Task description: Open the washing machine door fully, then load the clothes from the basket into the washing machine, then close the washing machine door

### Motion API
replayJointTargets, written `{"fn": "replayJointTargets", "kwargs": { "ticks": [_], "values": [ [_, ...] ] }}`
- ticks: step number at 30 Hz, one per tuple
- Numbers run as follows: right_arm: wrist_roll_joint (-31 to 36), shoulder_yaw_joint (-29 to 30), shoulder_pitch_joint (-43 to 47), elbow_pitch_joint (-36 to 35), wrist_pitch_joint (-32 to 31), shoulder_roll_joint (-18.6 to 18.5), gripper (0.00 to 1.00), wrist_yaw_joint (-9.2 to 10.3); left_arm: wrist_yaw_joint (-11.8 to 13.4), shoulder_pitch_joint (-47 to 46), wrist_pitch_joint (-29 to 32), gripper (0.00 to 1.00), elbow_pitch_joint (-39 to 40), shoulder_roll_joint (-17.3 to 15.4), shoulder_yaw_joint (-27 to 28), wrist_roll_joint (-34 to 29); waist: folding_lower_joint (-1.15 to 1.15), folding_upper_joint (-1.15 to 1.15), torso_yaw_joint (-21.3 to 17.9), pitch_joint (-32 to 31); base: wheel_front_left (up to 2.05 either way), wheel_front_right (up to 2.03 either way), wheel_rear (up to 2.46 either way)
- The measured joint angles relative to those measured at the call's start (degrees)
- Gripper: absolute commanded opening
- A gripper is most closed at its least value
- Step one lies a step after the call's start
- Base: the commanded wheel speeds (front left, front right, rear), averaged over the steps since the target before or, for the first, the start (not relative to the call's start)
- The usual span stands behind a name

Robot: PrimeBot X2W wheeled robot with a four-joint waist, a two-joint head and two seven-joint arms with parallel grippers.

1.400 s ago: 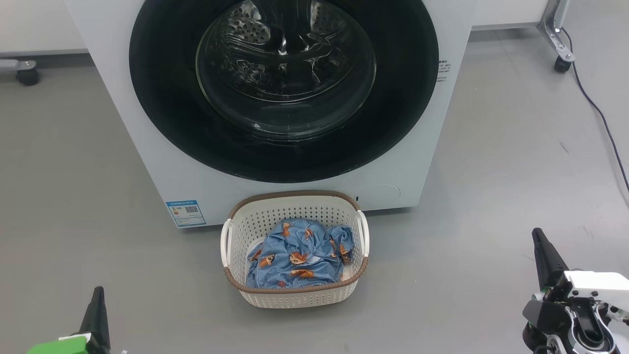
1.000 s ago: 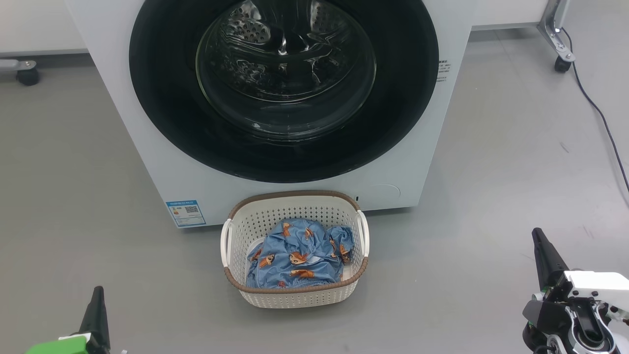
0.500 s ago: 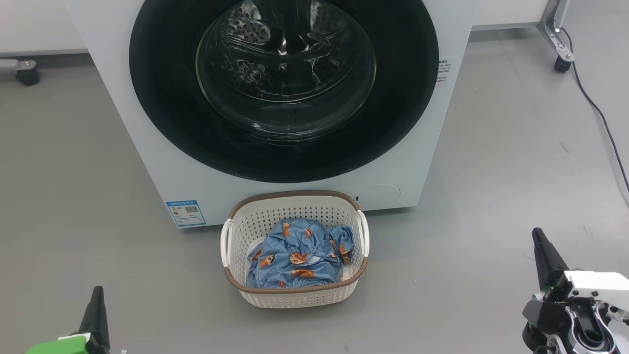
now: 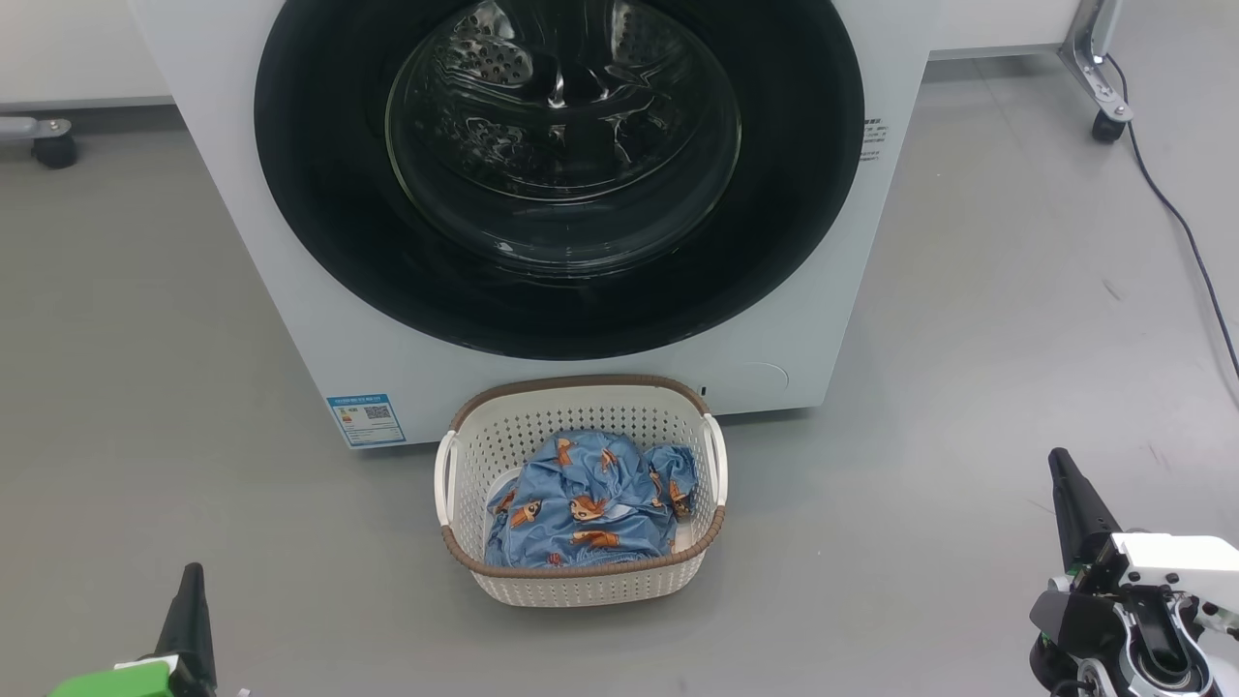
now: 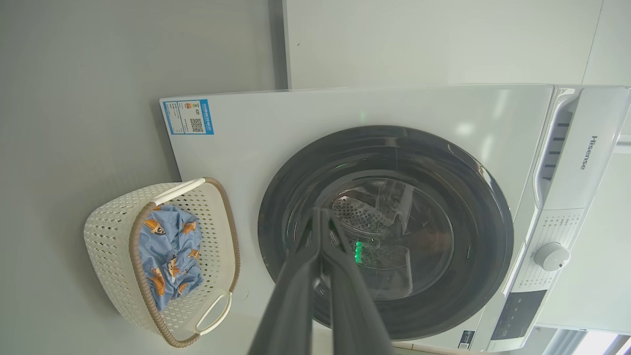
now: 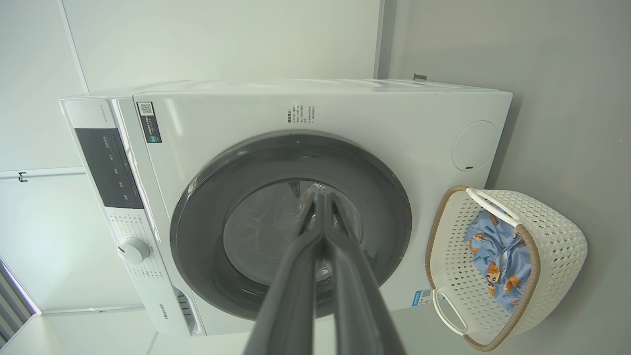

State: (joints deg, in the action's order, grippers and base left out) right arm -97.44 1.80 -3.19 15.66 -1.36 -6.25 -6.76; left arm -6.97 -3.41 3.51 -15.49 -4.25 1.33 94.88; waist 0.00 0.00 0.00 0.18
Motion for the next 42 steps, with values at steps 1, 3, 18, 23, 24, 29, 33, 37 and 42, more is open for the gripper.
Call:
{"fn": "replayJointTargets", "kwargs": {
  "ticks": [1, 3, 18, 23, 24, 29, 33, 37, 42],
  "values": [
    [0.01, 0.01, 0.00, 0.00, 0.00, 0.01, 0.00, 0.01, 0.00, 0.00, 0.00, 0.00, 0.00, 0.00, 0.00, 0.00, 0.00, 0.00, 0.00, 0.00, 0.00, 0.00, 0.00],
    [0.04, 0.02, 0.00, -0.01, -0.01, 0.01, 0.00, 0.01, 0.00, 0.00, 0.00, 0.00, 0.01, 0.01, 0.01, 0.00, 0.00, 0.00, 0.00, 0.00, 0.00, 0.00, 0.00],
    [0.09, -0.38, 3.05, 2.68, -0.22, 1.96, 1.00, 0.29, 0.01, 2.39, -0.02, 1.00, -2.72, 1.74, -0.23, -0.14, 0.00, 0.00, 0.00, 0.02, 0.00, 0.00, 0.00],
    [1.44, -0.74, 2.94, 2.18, 0.18, 1.60, 1.00, 0.29, 0.01, 2.37, -0.30, 1.00, -1.88, 1.64, -0.25, -0.87, 0.00, 0.00, -0.02, 0.00, 0.00, 0.00, 0.00],
    [1.93, -0.87, 2.93, 2.01, 0.35, 1.49, 1.00, 0.29, 0.01, 2.36, -0.55, 1.00, -1.65, 1.57, -0.29, -1.14, 0.00, 0.00, -0.04, -0.02, 0.00, 0.00, 0.00],
    [4.02, -1.53, 2.86, 1.32, 1.14, 0.58, 1.00, 0.29, 0.01, 2.33, -1.11, 1.00, -0.73, 0.88, -0.74, -2.08, 0.00, 0.00, -0.13, -0.05, 0.00, 0.00, 0.00],
    [6.35, -2.20, 2.58, 1.05, 1.70, 0.20, 1.00, 0.27, 0.01, 2.30, -2.07, 1.00, 0.05, 0.40, -1.29, -3.68, 0.00, 0.00, -0.20, -0.08, 0.00, 0.00, 0.00],
    [8.81, -2.81, 2.36, 0.88, 2.60, -0.68, 1.00, 0.27, 0.01, 2.26, -2.91, 1.00, 0.60, -0.27, -1.88, -5.66, 0.00, 0.00, -0.28, -0.11, 0.00, 0.00, 0.00],
    [12.25, -3.60, 1.93, 0.76, 3.50, -1.31, 1.00, 0.27, 0.01, 2.26, -4.14, 1.00, 1.15, -1.51, -2.91, -8.87, 0.00, 0.00, -0.39, -0.17, 0.00, 0.00, 0.00]
  ]
}}
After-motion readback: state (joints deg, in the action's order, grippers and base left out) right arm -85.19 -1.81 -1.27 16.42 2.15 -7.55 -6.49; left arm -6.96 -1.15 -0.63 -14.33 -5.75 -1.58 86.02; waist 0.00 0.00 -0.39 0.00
